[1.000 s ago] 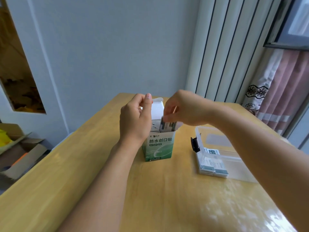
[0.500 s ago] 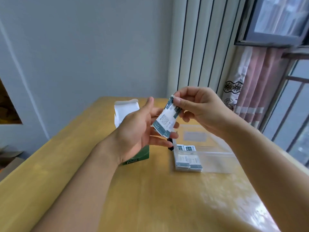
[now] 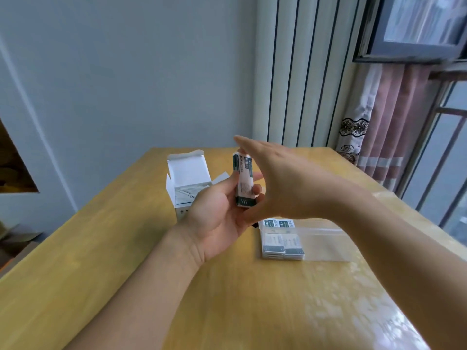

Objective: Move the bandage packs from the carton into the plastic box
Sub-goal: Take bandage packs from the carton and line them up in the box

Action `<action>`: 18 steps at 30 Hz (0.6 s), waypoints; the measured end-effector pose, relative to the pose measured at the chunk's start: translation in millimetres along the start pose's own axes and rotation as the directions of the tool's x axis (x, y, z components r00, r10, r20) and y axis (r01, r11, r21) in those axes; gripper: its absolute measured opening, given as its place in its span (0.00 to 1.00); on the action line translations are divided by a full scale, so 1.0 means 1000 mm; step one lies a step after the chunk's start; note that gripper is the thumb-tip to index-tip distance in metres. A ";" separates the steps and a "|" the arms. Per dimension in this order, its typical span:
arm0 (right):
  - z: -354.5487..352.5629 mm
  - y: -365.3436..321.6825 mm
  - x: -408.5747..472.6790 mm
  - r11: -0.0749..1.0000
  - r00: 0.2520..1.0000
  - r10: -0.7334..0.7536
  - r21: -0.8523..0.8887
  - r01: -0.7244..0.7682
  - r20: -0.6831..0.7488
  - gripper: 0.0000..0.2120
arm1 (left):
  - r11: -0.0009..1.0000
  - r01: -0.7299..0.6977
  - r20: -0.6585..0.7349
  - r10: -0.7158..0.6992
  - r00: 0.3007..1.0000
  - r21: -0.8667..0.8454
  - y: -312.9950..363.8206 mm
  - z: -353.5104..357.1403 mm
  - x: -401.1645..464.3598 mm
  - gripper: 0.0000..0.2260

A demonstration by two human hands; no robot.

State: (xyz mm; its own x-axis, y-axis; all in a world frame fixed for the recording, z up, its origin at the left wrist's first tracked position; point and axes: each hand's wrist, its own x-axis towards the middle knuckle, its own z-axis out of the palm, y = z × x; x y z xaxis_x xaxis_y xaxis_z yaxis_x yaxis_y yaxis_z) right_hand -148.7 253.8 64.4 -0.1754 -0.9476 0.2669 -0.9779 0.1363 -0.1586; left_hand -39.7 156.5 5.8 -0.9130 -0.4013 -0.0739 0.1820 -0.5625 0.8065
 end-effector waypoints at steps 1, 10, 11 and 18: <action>0.001 -0.001 0.000 1.000 1.000 0.002 0.001 -0.002 0.002 0.63 | 1.000 0.003 -0.003 -0.003 1.000 0.000 0.000 0.000 0.000 0.19; 0.007 0.003 0.001 0.993 1.000 -0.019 0.115 0.019 -0.001 0.58 | 0.991 0.054 -0.018 -0.056 0.998 -0.119 0.000 -0.001 0.002 0.18; 0.008 0.004 0.002 0.993 1.000 -0.025 0.119 0.026 -0.007 0.58 | 0.989 0.059 -0.007 -0.060 0.998 -0.137 0.001 -0.001 0.002 0.19; 0.007 0.007 0.002 0.990 0.998 -0.043 0.132 0.047 -0.035 0.54 | 0.983 0.055 0.023 -0.051 0.998 -0.175 0.000 -0.002 0.002 0.22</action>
State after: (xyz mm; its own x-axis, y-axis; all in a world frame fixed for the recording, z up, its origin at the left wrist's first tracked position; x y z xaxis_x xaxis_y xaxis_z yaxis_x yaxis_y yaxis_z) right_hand -155.1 250.8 56.8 -0.1373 -0.9420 0.3061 -0.9613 0.0523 -0.2704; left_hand -40.8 153.8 4.3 -0.9294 -0.3549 -0.1014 0.1930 -0.7015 0.6860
